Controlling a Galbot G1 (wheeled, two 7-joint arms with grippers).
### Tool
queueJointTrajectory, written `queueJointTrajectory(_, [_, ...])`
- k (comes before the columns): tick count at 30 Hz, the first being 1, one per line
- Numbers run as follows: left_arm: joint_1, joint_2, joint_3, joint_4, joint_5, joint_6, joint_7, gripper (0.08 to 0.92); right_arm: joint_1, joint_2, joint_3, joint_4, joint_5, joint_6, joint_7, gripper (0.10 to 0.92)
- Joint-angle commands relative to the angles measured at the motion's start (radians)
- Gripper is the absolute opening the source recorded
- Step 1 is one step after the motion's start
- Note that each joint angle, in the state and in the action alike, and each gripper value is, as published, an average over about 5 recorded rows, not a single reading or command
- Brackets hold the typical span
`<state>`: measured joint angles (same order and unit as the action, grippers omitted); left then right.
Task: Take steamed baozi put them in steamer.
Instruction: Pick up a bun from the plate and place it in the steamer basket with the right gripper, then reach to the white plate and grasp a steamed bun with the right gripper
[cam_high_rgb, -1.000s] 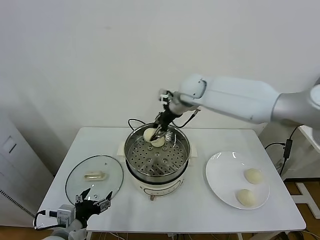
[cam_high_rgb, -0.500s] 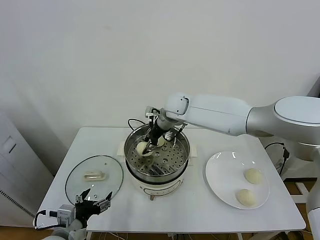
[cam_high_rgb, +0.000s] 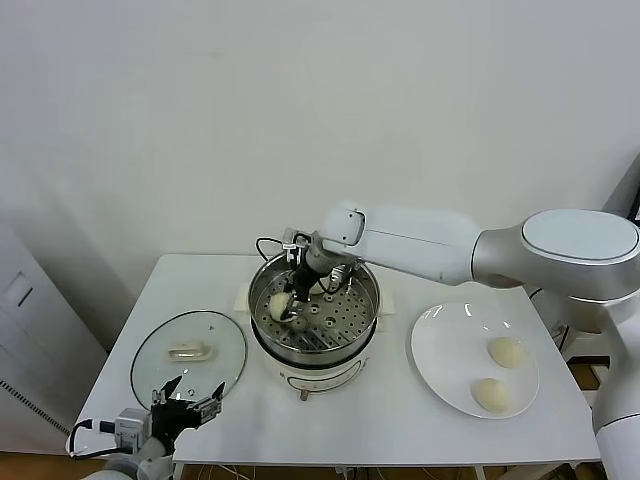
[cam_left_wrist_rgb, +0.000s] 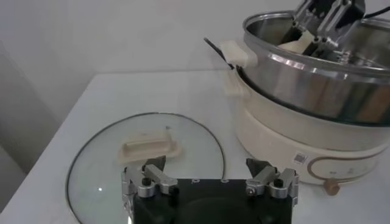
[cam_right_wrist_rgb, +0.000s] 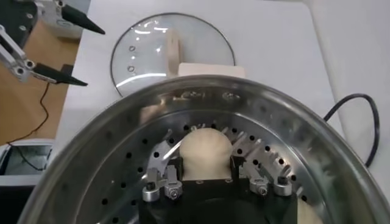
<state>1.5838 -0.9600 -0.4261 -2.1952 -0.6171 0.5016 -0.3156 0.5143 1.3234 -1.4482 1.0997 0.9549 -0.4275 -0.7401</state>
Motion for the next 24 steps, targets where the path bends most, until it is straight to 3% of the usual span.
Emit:
queueJointTrajectory(1, [0.005,0.0,-0.004,0.0,0.001,-0.002,0.0,0.823,0.008,-0.002,0.014,0.0,-0.013,0.006,0.006,0.676])
queueJointTrajectory(5, [0.011,-0.002,-0.008,-0.002,0.002,-0.003,-0.001,0.823,0.078,-0.048,0.005,0.033,-0.009,0.012,-0.044,0.784])
queueJointTrajectory(8, [0.01,-0.001,-0.011,-0.003,0.002,-0.003,0.0,0.823,0.148,-0.108,-0.008,0.058,-0.028,0.032,-0.12,0.817])
queueJointTrajectory(14, [0.004,0.001,-0.007,-0.009,0.006,-0.001,-0.002,0.823,0.308,-0.284,-0.087,0.136,-0.099,0.093,-0.268,0.823])
queueJointTrajectory(24, [0.014,0.002,-0.017,-0.022,0.007,-0.001,0.0,0.823,0.438,-0.614,-0.261,0.317,-0.243,0.174,-0.377,0.823])
